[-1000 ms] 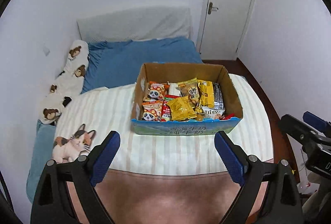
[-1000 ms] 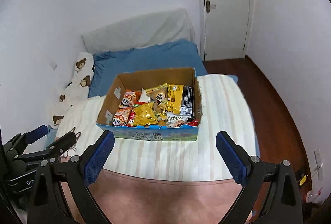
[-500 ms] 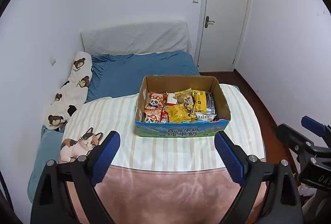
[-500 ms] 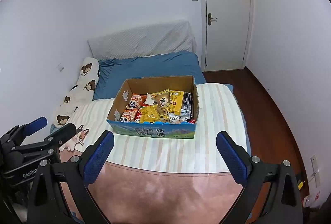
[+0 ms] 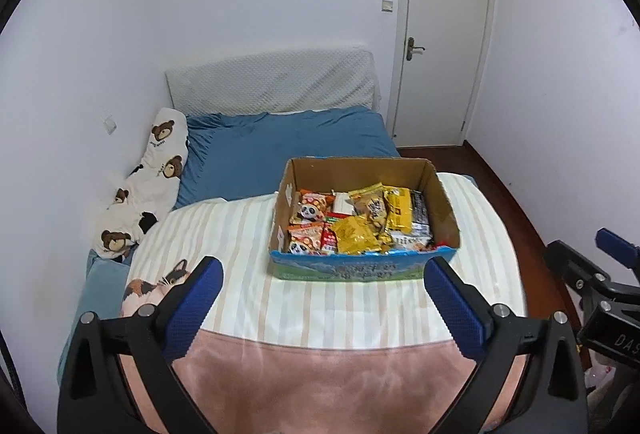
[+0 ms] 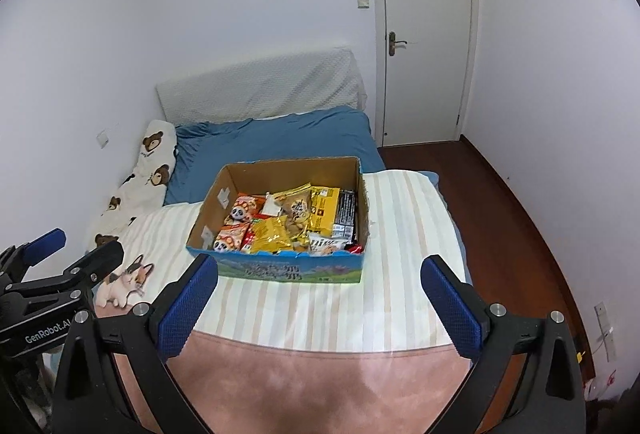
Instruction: Organize snacks
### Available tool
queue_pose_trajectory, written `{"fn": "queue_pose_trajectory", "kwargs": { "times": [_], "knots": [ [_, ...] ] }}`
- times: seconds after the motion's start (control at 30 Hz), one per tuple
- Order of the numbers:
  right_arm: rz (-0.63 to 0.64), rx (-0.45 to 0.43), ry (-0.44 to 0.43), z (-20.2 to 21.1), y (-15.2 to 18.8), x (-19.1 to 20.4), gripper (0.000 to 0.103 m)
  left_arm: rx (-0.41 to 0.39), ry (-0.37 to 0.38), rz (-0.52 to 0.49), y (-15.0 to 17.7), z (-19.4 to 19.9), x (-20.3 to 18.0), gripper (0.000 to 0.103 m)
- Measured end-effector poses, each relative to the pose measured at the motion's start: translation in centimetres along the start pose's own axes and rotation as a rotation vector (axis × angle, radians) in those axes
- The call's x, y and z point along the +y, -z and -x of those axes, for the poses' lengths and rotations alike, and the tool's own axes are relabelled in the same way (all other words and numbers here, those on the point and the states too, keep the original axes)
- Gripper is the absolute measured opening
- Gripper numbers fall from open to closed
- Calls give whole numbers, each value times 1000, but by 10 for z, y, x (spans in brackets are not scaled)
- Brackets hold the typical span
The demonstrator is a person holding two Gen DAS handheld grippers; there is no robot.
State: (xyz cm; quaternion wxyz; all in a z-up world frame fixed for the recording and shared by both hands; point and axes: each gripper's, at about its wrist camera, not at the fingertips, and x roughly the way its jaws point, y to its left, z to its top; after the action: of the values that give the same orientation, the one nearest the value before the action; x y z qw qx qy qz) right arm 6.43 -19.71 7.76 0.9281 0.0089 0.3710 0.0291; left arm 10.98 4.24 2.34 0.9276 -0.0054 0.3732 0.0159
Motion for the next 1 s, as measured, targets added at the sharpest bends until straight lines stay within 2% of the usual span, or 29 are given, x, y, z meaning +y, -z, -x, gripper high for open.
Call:
{"fn": "queue_pose_trajectory", "kwargs": {
  "times": [0.23, 0.57, 1.0],
  "knots": [
    [-12, -7, 40, -29, -12, -4, 103, 17, -26, 13, -11, -31, -1, 103],
    [-24, 14, 74, -65, -20, -5, 103, 25, -37, -5, -23, -57, -4, 103],
    [-36, 52, 75, -81, -14, -5, 103, 56, -18, -11, -20, -66, 0, 103]
  ]
}}
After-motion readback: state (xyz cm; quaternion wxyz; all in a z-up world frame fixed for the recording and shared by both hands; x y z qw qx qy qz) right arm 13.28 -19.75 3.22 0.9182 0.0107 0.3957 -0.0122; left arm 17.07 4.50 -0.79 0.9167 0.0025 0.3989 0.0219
